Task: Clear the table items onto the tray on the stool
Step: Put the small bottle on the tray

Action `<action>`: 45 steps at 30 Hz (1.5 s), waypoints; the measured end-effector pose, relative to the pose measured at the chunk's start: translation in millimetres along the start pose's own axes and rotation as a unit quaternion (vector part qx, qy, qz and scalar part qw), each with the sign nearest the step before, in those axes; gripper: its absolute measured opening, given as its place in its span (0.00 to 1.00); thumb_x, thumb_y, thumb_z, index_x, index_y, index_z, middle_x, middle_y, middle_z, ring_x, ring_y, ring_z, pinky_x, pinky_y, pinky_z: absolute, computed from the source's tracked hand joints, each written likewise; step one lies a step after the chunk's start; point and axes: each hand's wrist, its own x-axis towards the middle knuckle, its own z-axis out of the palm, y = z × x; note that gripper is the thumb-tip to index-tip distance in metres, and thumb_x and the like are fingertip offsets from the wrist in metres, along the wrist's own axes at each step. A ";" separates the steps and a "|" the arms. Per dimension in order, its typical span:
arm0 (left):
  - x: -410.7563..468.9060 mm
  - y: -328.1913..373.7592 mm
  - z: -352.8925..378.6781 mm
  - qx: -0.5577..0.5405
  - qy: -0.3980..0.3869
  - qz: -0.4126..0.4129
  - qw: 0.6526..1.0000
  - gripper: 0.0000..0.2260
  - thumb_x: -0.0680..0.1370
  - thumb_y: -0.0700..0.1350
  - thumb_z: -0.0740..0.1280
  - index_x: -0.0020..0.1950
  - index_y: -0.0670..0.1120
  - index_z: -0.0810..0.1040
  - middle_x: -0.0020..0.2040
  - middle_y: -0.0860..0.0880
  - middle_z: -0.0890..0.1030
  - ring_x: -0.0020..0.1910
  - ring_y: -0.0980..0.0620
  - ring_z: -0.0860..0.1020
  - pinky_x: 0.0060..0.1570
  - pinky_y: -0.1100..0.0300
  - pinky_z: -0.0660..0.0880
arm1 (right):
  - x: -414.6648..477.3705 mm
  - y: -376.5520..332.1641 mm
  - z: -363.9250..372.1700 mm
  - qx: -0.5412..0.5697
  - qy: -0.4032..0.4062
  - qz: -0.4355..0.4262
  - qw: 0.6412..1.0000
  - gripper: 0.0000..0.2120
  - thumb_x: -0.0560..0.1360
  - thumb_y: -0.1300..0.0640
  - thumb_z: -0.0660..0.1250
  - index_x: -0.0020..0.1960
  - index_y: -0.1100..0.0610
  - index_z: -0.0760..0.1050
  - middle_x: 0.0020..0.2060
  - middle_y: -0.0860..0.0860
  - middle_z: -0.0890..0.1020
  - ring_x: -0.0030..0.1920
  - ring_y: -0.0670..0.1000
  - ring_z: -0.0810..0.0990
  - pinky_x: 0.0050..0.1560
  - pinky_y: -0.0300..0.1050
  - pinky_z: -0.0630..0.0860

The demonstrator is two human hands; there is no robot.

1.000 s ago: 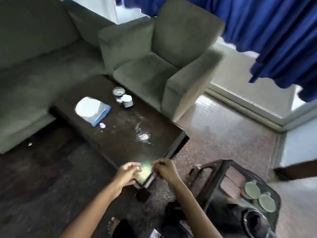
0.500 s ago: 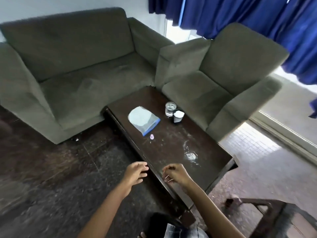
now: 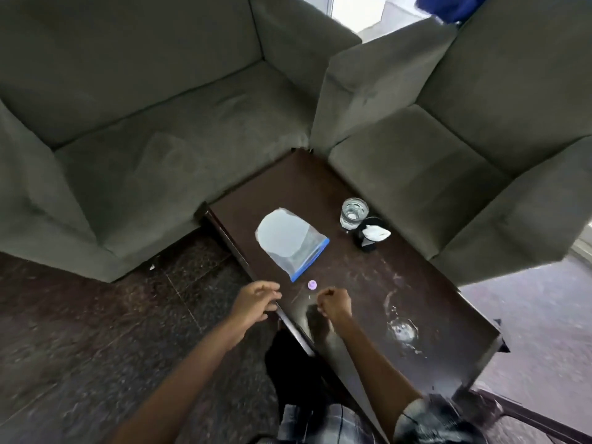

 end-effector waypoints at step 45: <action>223.3 -1.8 -83.4 0.267 0.000 0.009 0.964 0.10 0.78 0.44 0.63 0.57 0.44 0.79 0.50 0.44 0.84 0.52 0.46 0.81 0.54 0.55 0.75 | 268.9 -154.6 83.6 -0.014 -0.039 0.020 0.999 0.18 0.71 0.72 0.62 0.28 0.55 0.70 0.11 0.42 0.70 0.15 0.37 0.68 0.20 0.27 0.64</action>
